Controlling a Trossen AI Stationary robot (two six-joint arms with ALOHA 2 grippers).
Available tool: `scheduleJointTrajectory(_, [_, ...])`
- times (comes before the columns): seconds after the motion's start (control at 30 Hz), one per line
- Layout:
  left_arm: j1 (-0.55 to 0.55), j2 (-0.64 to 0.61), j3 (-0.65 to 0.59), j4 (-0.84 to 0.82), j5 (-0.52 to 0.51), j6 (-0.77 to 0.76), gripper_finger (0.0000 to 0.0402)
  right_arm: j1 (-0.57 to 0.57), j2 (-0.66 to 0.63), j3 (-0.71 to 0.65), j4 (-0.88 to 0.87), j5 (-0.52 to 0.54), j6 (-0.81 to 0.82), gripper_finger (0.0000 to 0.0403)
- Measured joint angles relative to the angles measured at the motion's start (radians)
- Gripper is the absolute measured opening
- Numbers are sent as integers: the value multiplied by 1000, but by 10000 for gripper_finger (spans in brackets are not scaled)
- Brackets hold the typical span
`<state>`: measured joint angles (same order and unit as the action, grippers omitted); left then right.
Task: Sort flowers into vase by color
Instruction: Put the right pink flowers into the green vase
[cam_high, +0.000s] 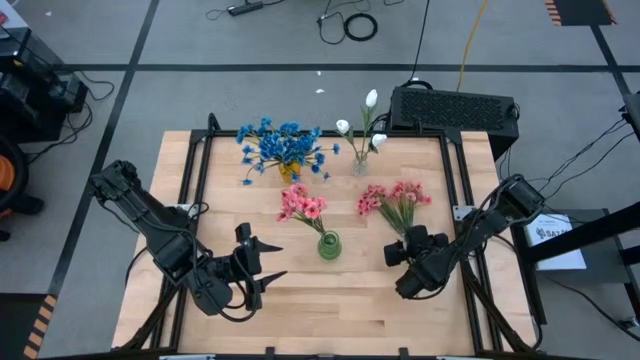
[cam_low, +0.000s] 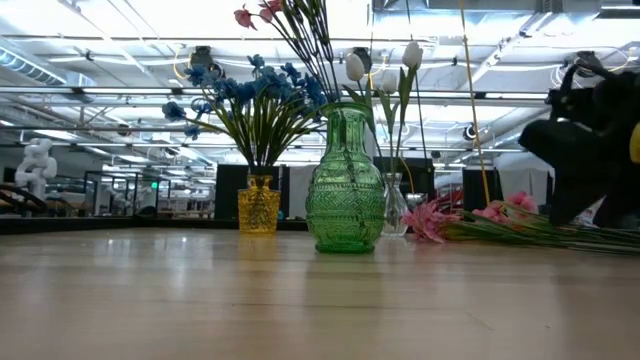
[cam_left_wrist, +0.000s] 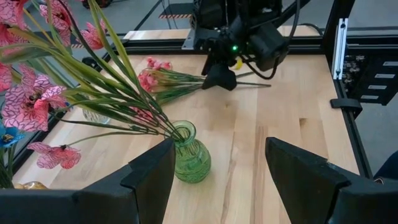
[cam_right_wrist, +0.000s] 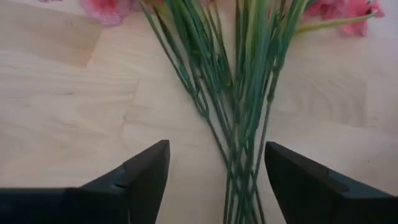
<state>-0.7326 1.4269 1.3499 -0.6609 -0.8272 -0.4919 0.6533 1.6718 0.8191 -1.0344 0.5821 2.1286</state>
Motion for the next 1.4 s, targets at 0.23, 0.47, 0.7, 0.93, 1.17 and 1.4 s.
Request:
scheduleJointTrajectory(0.23, [0,0,0,0,0,0,255,3,0,-31,13,19,14,230])
scheduleJointTrajectory(0.47, [0,0,0,0,0,-1,255,2,0,-50,31,11,23,151])
scheduleJointTrajectory(0.7, [0,0,0,0,0,-1,255,2,0,-83,127,22,9,83])
scheduleJointTrajectory(0.93, [0,0,0,-1,0,-1,255,3,0,-83,116,31,6,7])
scheduleJointTrajectory(1.17, [-1,0,0,-2,0,-1,255,7,0,-33,58,64,20,3])
scheduleJointTrajectory(1.4, [-1,0,-16,0,1,-2,255,52,0,154,-169,128,29,2])
